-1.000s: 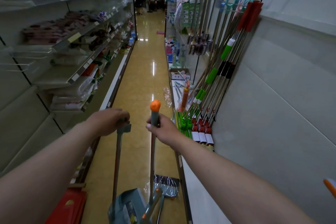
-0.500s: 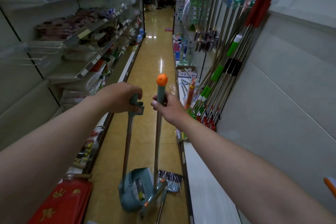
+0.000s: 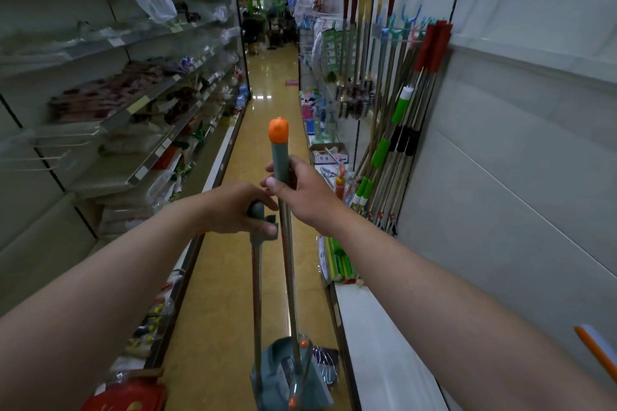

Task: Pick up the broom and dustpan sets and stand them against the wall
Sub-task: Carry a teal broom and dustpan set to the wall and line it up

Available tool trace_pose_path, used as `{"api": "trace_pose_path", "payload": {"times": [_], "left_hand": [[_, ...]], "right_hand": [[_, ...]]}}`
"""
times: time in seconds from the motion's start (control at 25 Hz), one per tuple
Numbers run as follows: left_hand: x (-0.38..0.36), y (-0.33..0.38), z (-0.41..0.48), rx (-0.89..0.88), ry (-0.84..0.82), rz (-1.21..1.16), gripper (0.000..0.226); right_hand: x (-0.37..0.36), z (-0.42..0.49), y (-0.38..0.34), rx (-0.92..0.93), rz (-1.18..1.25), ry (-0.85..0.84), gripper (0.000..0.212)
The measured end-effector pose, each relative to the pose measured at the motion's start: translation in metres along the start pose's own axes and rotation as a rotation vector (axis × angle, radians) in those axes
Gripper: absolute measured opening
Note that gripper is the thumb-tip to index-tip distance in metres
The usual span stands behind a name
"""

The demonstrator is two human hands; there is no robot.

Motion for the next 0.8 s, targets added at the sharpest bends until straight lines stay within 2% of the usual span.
{"api": "trace_pose_path", "payload": {"times": [0.12, 0.28, 0.48, 0.68, 0.8], "left_hand": [[0.002, 0.01, 0.01, -0.055, 0.02, 0.033, 0.052], [0.0, 0.02, 0.024, -0.057, 0.024, 0.049, 0.02], [-0.001, 0.029, 0.035, -0.028, 0.013, 0.062, 0.021], [-0.003, 0.034, 0.041, -0.001, 0.024, 0.062, 0.022], [-0.002, 0.033, 0.044, 0.04, 0.015, 0.048, 0.041]], "right_hand": [[0.007, 0.001, -0.007, 0.03, -0.022, 0.031, 0.017], [0.019, 0.002, -0.009, 0.044, -0.017, 0.056, 0.024], [0.03, -0.002, -0.002, 0.04, 0.026, 0.086, 0.014], [0.036, -0.003, -0.004, 0.037, 0.061, 0.109, 0.012], [0.037, -0.004, -0.007, 0.047, 0.07, 0.106, 0.012]]}}
Point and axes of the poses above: each hand's wrist, its own z-axis towards the middle knuckle, its own x-axis out of the back of the hand, y = z × x, the point moved 4 cm from there along z, towards the middle knuckle, and after that the axes turned 11 degrees about -y, right-handed, at the moved point
